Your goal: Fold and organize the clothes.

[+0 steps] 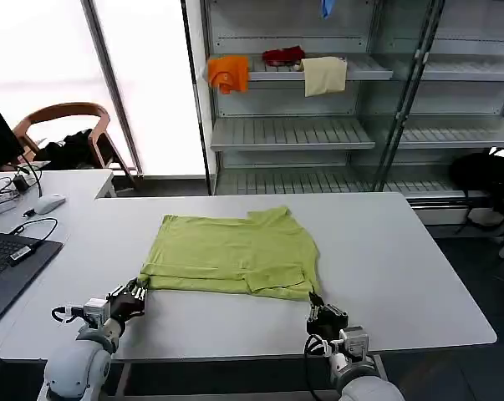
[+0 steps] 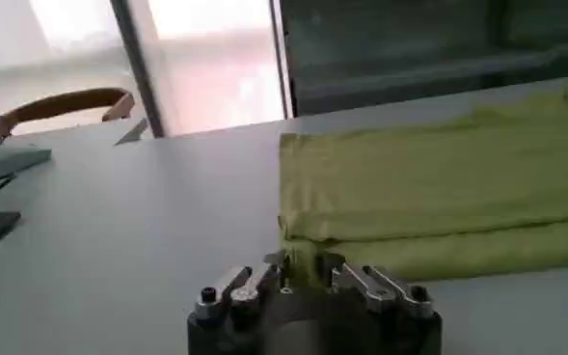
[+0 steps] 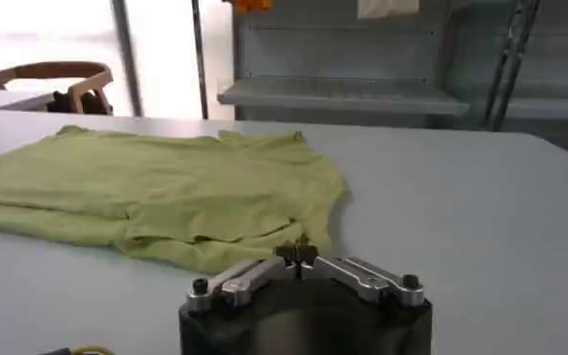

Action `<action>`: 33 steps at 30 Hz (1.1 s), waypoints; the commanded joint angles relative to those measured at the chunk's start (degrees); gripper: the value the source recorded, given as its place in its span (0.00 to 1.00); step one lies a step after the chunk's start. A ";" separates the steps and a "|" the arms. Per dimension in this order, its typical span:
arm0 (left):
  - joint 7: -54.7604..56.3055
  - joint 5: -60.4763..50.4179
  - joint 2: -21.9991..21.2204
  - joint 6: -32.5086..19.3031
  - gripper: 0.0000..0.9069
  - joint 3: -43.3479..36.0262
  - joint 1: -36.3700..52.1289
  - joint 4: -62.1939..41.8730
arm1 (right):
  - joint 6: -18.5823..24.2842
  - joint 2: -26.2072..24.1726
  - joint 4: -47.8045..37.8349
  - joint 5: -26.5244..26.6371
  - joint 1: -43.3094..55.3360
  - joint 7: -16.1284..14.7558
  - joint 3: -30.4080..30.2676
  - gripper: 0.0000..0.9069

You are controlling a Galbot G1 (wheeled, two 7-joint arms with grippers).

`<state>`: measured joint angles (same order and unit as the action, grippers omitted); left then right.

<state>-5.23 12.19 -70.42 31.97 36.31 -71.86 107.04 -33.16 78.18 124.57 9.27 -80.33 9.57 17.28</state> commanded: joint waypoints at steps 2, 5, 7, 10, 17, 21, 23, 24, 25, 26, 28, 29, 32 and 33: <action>0.33 1.60 -0.14 -0.15 0.00 -0.07 0.10 -0.14 | 0.01 0.16 0.30 -0.22 -0.20 -0.05 0.08 0.00; 0.94 1.14 0.19 -1.14 0.00 0.88 -2.32 2.50 | -0.01 0.07 1.24 0.53 -0.70 -0.23 0.29 0.00; 0.98 1.31 0.43 -1.27 0.00 2.39 -5.39 6.12 | -0.03 -0.17 2.42 1.64 -1.48 -0.18 0.35 0.00; 1.51 2.62 0.64 -0.98 0.00 5.36 -12.00 13.39 | -0.05 -0.80 4.65 3.18 -3.50 0.01 -0.01 0.00; 8.74 14.15 -1.05 1.13 0.00 11.90 -23.76 24.54 | -0.12 -1.83 8.55 3.59 -6.58 1.02 -2.01 0.00; 11.68 14.92 -1.85 1.07 0.00 14.53 -27.70 25.83 | -0.15 -3.12 9.07 3.26 -7.25 1.74 -3.21 0.00; 11.90 15.10 -1.87 1.07 0.00 15.35 -28.21 25.49 | -0.16 -3.45 9.02 3.30 -7.35 1.98 -3.51 0.00; 11.95 15.08 -1.92 1.06 0.00 15.58 -28.29 24.84 | -0.18 -3.59 8.99 3.29 -7.54 2.05 -3.63 0.00; 11.94 14.97 -1.95 1.05 0.00 15.65 -28.28 24.62 | -0.18 -3.64 8.96 3.27 -7.66 2.12 -3.73 0.00; 11.95 14.74 -1.92 1.05 0.00 15.58 -28.26 24.14 | -0.18 -3.78 8.98 3.22 -7.97 2.08 -3.81 0.00; 11.82 14.41 -1.88 1.06 0.00 15.30 -28.25 23.65 | -0.19 -4.14 9.18 3.19 -8.63 2.02 -4.21 0.00; 11.67 14.14 -1.84 1.04 0.01 15.07 -28.31 23.33 | -0.19 -4.48 9.29 3.19 -9.02 2.03 -4.42 0.00; 11.31 13.27 -1.87 1.07 0.03 14.49 -28.02 22.74 | -0.16 -5.09 9.46 3.20 -9.75 2.12 -5.01 0.00; 11.19 12.82 -1.92 1.08 0.03 14.18 -27.96 22.69 | -0.17 -5.11 9.34 3.21 -9.81 2.04 -5.10 0.00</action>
<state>3.84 23.62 -71.81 32.67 48.50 -95.03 127.27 -33.34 73.89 132.90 12.17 -88.76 11.41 12.86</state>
